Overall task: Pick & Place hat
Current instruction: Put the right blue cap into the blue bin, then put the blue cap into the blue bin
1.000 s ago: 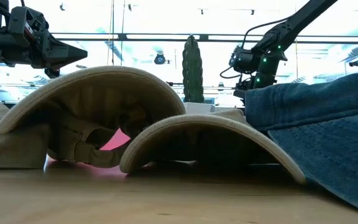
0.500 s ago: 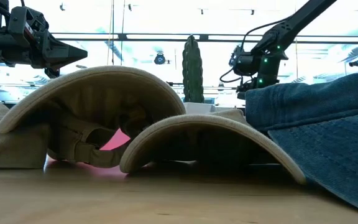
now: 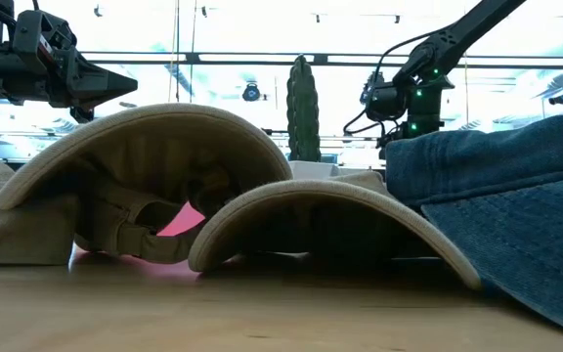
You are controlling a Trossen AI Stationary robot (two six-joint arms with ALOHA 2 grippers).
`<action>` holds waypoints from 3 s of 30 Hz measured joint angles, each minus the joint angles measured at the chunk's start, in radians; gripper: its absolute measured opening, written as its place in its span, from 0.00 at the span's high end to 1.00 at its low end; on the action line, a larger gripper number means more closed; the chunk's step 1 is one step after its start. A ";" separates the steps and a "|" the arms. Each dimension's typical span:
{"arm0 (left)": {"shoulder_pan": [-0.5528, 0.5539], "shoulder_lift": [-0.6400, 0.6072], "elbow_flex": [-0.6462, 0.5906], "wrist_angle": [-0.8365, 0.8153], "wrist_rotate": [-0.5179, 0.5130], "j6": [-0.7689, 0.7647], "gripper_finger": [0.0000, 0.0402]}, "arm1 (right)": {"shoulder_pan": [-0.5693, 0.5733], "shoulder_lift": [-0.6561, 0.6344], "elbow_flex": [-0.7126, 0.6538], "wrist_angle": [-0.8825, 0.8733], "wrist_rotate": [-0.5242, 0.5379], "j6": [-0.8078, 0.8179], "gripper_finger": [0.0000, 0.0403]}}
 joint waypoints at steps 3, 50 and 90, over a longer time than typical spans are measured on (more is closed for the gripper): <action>0.000 0.000 0.000 0.000 0.000 0.000 0.99 | -0.006 0.006 0.000 0.001 -0.009 -0.002 0.96; 0.000 0.000 0.000 0.000 0.000 0.000 0.99 | -0.018 0.056 0.000 0.030 0.029 -0.094 0.53; 0.000 0.000 0.000 0.000 0.000 0.000 0.99 | 0.178 -0.260 0.000 0.008 -0.302 0.430 0.54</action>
